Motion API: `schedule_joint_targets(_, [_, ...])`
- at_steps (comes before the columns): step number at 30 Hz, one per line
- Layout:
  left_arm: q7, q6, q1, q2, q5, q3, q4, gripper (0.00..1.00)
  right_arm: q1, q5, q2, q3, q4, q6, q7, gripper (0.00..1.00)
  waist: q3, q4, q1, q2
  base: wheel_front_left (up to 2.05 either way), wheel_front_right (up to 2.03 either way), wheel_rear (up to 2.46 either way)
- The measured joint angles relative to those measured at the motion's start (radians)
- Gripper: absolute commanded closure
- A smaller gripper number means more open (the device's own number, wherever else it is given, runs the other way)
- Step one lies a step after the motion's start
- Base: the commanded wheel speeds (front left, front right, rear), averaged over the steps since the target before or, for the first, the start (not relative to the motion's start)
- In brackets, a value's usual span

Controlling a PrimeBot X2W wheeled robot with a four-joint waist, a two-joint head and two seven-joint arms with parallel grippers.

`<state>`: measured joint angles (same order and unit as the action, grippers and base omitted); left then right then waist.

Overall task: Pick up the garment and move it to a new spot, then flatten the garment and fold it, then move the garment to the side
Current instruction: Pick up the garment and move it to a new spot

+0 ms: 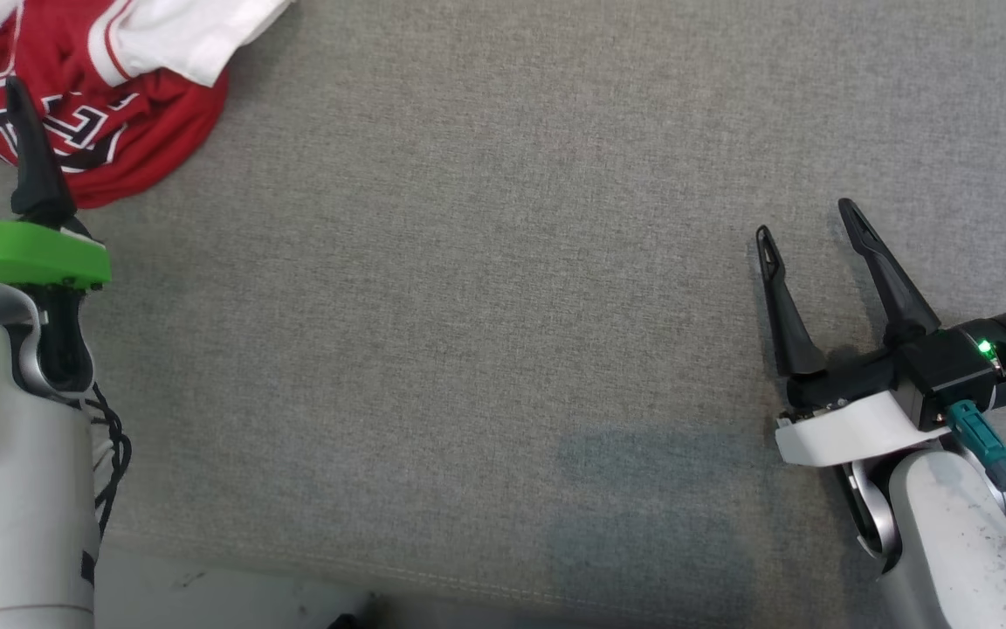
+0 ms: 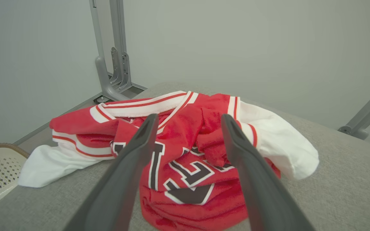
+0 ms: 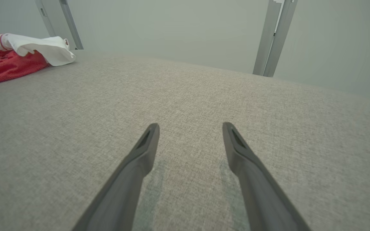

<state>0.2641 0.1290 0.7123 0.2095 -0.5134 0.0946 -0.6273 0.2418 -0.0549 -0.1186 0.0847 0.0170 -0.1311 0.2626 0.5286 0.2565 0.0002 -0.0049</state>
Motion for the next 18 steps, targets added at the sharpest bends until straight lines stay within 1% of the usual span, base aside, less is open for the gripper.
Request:
schedule_joint_targets(4, [-0.016,0.0,0.108,0.027,-0.074,-0.033,-0.146,0.0,-0.002,-0.011,-0.003,0.002,-0.035,0.0,0.0,0.0,0.064,-0.015,0.0,0.0,0.0,0.0,0.0])
schedule_joint_targets(8, [-0.026,0.0,0.173,0.053,-0.126,-0.063,-0.277,0.0,-0.003,-0.013,-0.004,0.002,-0.064,-0.001,0.005,0.0,0.108,-0.034,0.0,0.0,0.0,0.0,0.0])
schedule_joint_targets(11, [-0.036,0.0,0.195,0.064,-0.137,-0.105,-0.345,0.0,-0.001,-0.013,-0.004,-0.006,-0.076,-0.001,0.005,0.0,0.123,-0.055,0.0,0.0,0.0,0.0,0.0])
schedule_joint_targets(12, [-0.037,0.0,0.202,0.067,-0.153,-0.117,-0.353,0.26,-0.001,-0.012,-0.004,-0.008,-0.077,-0.001,0.005,0.0,0.126,-0.061,-0.0001,0.0,0.0,0.0,0.0])
schedule_joint_targets(13, [-0.039,0.0,0.207,0.07,-0.165,-0.134,-0.359,0.59,-0.001,-0.012,-0.002,-0.01,-0.078,-0.001,0.005,0.0,0.127,-0.067,-0.0001,0.0,0.0,0.0,0.0])
schedule_joint_targets(14, [-0.042,-0.001,0.207,0.076,-0.169,-0.155,-0.362,1.0,-0.002,-0.012,-0.002,-0.014,-0.078,-0.001,0.005,0.0,0.128,-0.071,-0.0001,0.0,0.0,0.0,0.0])
schedule_joint_targets(18, [-0.029,-0.002,0.204,0.075,-0.21,-0.217,-0.344,1.0,-0.003,-0.007,0.007,-0.021,-0.067,-0.001,0.005,0.0,0.113,-0.076,-0.0001,0.0,0.0,0.0,0.0])
